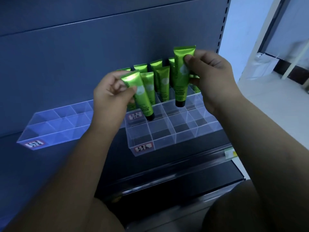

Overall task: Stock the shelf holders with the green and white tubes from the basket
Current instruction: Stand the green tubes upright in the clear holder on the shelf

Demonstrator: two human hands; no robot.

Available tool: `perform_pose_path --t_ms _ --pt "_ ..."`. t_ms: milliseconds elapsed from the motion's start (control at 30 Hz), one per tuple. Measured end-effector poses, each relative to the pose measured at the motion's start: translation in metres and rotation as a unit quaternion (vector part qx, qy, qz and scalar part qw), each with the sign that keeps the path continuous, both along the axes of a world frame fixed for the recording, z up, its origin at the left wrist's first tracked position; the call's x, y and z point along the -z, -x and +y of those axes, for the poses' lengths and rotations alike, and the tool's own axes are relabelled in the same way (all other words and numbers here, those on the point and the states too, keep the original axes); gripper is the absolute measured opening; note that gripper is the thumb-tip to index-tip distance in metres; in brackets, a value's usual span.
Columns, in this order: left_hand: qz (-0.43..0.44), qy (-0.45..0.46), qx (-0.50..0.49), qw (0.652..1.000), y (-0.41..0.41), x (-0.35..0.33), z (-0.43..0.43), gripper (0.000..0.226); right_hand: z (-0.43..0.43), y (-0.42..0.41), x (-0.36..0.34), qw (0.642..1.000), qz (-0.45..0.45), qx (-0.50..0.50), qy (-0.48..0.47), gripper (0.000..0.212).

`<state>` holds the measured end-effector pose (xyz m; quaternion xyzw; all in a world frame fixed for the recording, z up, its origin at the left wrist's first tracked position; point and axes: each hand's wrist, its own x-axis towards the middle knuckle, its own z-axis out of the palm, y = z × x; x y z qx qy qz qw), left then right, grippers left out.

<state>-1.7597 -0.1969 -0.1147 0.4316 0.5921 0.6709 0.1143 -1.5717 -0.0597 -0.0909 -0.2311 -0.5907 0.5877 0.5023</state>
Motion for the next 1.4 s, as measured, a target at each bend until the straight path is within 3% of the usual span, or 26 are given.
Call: perform_pose_path --t_ms 133,200,233,300,433,600,833,1100,1400 --pt "-0.030 -0.029 -0.021 0.999 0.014 -0.003 -0.010 0.029 -0.018 0.024 -0.003 1.000 0.016 -0.026 0.007 0.014" --pt "-0.016 -0.011 -0.014 1.000 0.019 -0.002 -0.013 0.029 -0.028 0.035 -0.003 1.000 0.018 -0.023 0.007 0.012" --pt "0.000 0.003 -0.008 1.000 0.021 0.000 -0.014 0.031 -0.033 0.040 -0.003 0.999 0.013 -0.029 0.004 0.001" --pt "0.030 0.039 -0.004 0.999 0.024 0.006 -0.014 0.033 -0.038 0.048 0.000 1.000 -0.007 -0.019 -0.003 0.021" --pt "0.031 0.081 -0.015 0.996 0.028 0.014 -0.012 0.032 -0.041 0.056 0.006 0.999 -0.039 -0.005 -0.015 0.010" --pt "0.039 0.119 -0.024 0.992 0.038 0.023 -0.009 0.036 -0.038 0.060 0.015 0.997 -0.078 0.012 -0.019 0.014" --pt "0.064 0.114 -0.005 0.991 0.037 0.026 -0.007 0.039 -0.035 0.062 0.023 0.990 -0.130 0.010 -0.055 0.026" --pt "0.082 0.116 -0.005 0.990 0.038 0.028 -0.006 0.040 -0.031 0.067 0.031 0.986 -0.161 0.015 -0.048 0.015" --pt "0.089 0.137 -0.004 0.987 0.037 0.028 -0.008 0.033 -0.027 0.067 0.036 0.984 -0.171 0.018 -0.052 0.021"
